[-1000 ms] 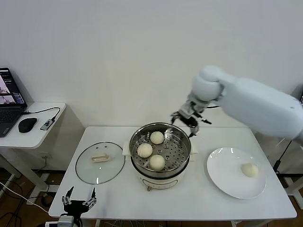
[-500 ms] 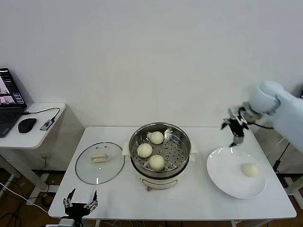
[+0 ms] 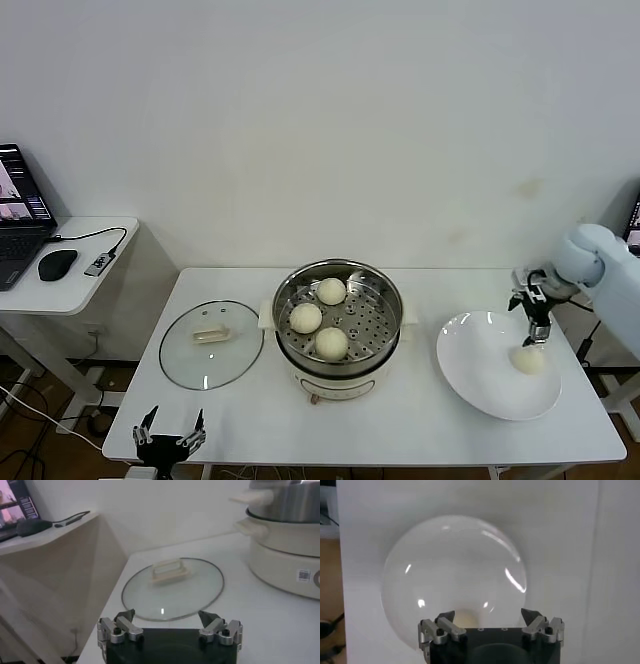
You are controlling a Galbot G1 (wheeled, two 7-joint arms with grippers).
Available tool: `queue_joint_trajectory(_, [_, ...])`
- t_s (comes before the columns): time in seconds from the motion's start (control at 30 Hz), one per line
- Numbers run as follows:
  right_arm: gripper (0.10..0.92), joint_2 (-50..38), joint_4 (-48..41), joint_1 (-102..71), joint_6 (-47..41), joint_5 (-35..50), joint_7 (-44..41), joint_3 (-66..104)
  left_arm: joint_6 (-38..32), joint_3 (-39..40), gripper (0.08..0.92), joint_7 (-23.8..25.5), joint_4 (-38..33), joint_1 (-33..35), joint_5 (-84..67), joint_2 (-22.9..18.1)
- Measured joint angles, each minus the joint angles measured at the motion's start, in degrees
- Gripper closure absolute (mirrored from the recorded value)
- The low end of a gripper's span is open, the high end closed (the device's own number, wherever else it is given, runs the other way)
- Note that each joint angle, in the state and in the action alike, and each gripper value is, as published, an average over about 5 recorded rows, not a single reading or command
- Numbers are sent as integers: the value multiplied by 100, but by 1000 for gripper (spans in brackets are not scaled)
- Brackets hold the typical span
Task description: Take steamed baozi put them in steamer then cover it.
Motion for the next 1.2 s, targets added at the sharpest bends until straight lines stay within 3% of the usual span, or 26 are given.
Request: queue_joint_trajectory(1.2, [203, 593, -1361, -1011, 830, -853, 431, 1043, -2, -5, 177, 4, 213, 28, 66, -1])
